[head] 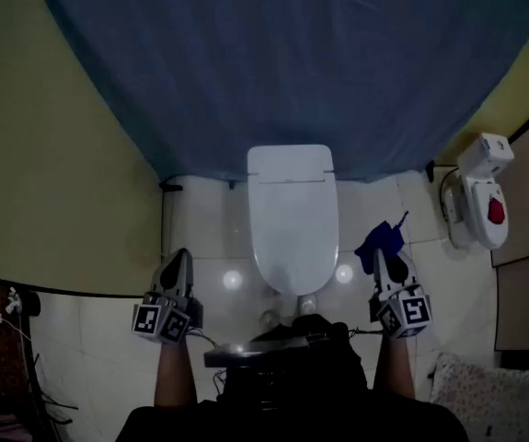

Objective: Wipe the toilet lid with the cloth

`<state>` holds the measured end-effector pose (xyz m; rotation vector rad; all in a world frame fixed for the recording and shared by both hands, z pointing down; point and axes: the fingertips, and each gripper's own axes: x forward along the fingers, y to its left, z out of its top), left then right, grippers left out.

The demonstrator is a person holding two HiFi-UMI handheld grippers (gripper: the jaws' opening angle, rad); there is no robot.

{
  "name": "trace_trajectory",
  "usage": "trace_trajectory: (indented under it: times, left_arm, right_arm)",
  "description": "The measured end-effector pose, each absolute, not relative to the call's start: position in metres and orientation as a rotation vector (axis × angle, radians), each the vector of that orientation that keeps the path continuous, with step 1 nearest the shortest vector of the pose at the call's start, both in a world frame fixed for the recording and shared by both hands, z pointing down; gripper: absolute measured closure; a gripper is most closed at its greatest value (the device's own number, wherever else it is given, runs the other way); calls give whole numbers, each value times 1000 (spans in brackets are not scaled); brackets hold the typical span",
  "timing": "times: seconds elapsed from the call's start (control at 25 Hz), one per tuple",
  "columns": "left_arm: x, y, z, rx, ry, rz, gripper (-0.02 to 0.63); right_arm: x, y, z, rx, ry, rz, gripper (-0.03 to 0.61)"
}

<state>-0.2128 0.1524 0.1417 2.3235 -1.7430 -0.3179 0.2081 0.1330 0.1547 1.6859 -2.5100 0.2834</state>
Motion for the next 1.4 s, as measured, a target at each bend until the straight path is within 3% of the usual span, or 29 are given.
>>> trace_trajectory:
  times: [0.24,0.6,1.0,1.4]
  left_arm:
    - [-193,143,137,2321,-1784,-308,621]
    - [-162,36,174,2238,-1852,-225,621]
    - [-131,-62,322,2147,-1722,-21,621]
    - [-174,-87,444,1783,-1689,10,621]
  right_arm:
    - [209,109,158,1605,-2589,268,529]
    - [188,-18,199,1328,-2675,344,529]
    - [100,-80,361,1055,-2572,611,529]
    - [-7,-115,462,819,-2581,1010,529]
